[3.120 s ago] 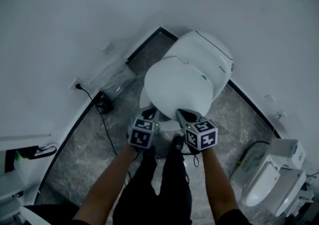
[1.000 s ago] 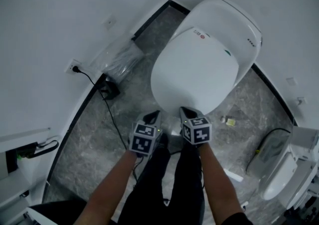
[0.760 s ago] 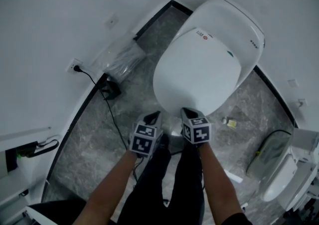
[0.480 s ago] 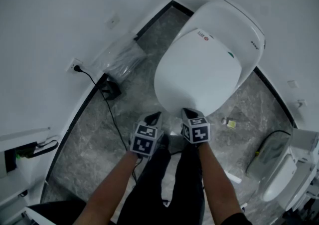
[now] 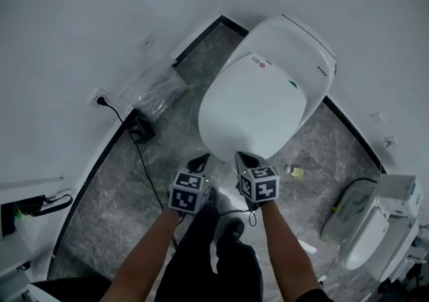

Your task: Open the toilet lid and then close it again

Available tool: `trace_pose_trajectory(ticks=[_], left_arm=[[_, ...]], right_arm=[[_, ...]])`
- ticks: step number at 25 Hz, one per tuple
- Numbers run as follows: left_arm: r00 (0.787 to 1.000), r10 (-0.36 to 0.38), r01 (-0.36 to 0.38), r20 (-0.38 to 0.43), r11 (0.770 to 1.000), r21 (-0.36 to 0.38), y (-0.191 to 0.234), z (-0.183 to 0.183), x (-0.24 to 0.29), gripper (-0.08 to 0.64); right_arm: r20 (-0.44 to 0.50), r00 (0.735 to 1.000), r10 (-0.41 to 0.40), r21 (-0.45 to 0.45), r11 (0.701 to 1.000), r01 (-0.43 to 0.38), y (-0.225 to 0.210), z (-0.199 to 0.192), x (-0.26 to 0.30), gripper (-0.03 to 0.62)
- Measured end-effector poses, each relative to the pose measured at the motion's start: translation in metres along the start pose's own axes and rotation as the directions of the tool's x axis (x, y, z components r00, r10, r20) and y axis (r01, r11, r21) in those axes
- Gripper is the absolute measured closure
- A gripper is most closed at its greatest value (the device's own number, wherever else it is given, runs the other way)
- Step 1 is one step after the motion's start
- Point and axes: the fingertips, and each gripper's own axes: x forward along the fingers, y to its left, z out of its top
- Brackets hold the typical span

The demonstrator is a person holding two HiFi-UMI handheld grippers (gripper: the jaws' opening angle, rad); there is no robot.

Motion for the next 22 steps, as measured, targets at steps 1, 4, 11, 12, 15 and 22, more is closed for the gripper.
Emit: trace_pose_trajectory(ticks=[1,4,11,12,15,22], left_arm=[[1.0,-0.002,0.002,0.014,1.0,0.005,-0.005,0.007,-0.003,0.552],[0.998,-0.004,0.002,0.062,0.999,0.04,-0.022,0.031,-0.014,0.552],[0.974,-0.067,0.048,0.216,0.994,0.094,-0.078,0.096,-0.071,0.553],[0.97,-0.075,0.053,0.231,0.994,0.1,-0.086,0.105,-0.081,0.554],[0.964,-0.094,0.067,0.247,0.991,0.117,-0.111,0.122,-0.11,0.554],[0.926,-0.132,0.06,0.353,0.977,0.207,-0.179,0.144,-0.2,0.553]], right_arm=[[0.026,1.0,0.008,-0.009,1.0,-0.007,0.003,0.011,-0.011,0.581],[0.115,0.993,0.024,-0.03,0.999,-0.021,0.007,0.047,-0.048,0.581],[0.317,0.948,0.025,-0.044,0.999,-0.012,0.021,0.105,-0.153,0.581],[0.346,0.938,0.027,-0.049,0.999,-0.011,0.023,0.112,-0.169,0.581],[0.428,0.903,0.039,-0.064,0.998,-0.013,0.027,0.128,-0.217,0.581],[0.571,0.818,0.068,-0.101,0.995,-0.012,0.058,0.132,-0.328,0.583]])
